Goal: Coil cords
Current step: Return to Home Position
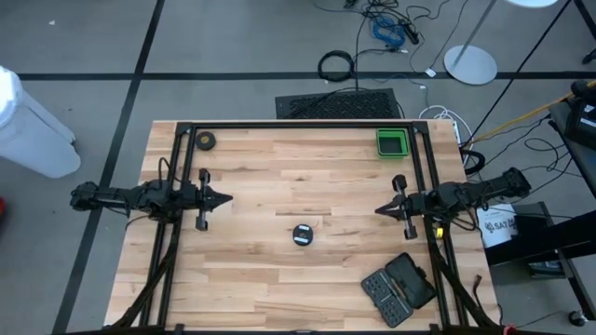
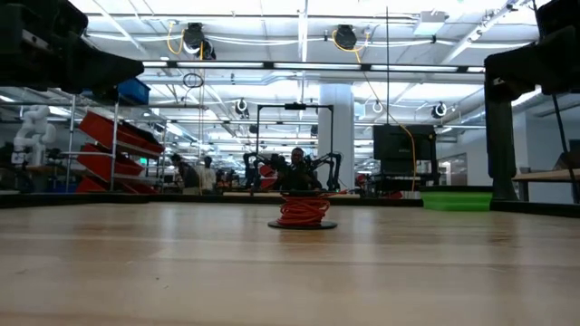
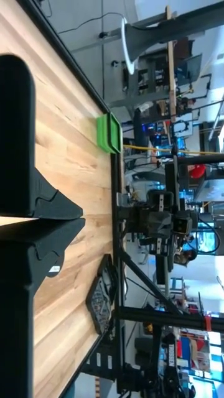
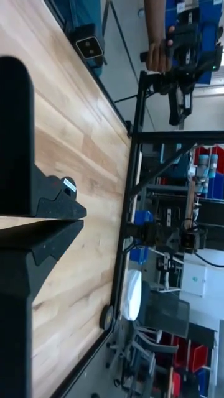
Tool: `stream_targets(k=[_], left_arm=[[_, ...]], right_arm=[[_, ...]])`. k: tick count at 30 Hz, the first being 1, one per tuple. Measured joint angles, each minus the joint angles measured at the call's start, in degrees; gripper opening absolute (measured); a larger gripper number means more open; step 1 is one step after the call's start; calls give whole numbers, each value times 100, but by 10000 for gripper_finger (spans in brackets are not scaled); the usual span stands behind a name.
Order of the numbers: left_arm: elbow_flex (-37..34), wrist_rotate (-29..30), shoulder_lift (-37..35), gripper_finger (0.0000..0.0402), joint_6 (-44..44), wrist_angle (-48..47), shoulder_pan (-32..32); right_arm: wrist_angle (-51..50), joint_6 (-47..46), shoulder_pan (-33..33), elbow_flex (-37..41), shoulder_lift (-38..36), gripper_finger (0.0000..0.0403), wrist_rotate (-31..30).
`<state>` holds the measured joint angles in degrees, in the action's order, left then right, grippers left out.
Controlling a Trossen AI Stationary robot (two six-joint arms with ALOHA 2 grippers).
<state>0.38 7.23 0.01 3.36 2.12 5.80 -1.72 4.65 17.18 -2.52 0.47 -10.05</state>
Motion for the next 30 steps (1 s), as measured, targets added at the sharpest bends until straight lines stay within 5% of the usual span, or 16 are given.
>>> stream_targets(k=[9,22,30], left_arm=[[0,-121,0,2,-144,-32,-107],[0,-171,0,2,-151,-55,-105],[0,-173,0,2,-150,-60,-105]], right_arm=[[63,-94,-441,0,-37,0,754],[341,73,-1003,174,-35,0,752],[359,149,-1580,168,-31,0,1442]])
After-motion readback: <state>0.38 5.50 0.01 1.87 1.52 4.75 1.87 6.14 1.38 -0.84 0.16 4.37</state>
